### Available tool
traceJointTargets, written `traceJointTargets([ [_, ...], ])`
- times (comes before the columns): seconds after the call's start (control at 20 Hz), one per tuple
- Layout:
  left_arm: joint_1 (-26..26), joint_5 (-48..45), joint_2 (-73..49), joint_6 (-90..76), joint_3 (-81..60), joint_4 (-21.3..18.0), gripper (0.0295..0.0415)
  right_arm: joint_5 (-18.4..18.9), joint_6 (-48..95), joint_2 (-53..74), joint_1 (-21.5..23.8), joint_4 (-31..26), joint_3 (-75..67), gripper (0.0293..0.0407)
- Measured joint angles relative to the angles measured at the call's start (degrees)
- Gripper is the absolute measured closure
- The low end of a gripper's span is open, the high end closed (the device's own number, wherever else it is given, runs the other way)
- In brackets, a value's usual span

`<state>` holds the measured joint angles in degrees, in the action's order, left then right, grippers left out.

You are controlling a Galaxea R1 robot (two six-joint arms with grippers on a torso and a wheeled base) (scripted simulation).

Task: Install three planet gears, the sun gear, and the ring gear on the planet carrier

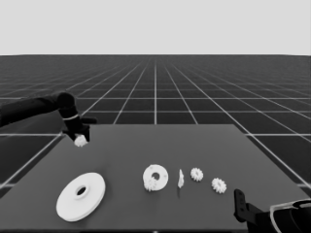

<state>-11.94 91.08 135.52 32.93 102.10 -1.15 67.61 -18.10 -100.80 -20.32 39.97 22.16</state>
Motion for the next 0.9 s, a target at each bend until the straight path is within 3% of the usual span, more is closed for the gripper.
traceJointTargets([
  [0.15,-0.4,0.3,0.2,-0.2,0.4,-0.2,0.0398,0.0,0.0,0.0,0.0,0.0,0.0,0.0315],
  [0.2,-0.5,0.1,2.8,23.5,-14.4,-0.8,0.0398,0.0,0.0,0.0,0.0,0.0,0.0,0.0315],
  [0.3,-0.5,-0.5,24.4,38.9,-13.2,-1.2,0.0398,0.0,0.0,0.0,0.0,0.0,0.0,0.0315],
  [0.45,-0.5,-0.5,36.4,38.2,-2.0,-1.2,0.0398,0.0,0.0,0.0,0.0,0.0,0.0,0.0315],
  [0.65,-0.5,-0.5,39.0,37.3,1.7,-1.1,0.0398,0.0,0.0,0.0,0.0,0.0,0.0,0.0315],
  [0.7,6.0,-3.2,39.0,37.4,1.5,6.6,0.0398,0.0,0.0,0.0,0.0,0.0,0.0,0.0315],
  [0.75,12.0,-4.9,39.6,36.4,3.5,11.1,0.0398,0.0,0.0,0.0,0.0,0.0,0.0,0.0315],
  [0.9,17.8,-7.7,41.5,33.1,9.4,15.6,0.0398,0.0,0.0,0.0,0.0,0.0,0.0,0.0315],
])
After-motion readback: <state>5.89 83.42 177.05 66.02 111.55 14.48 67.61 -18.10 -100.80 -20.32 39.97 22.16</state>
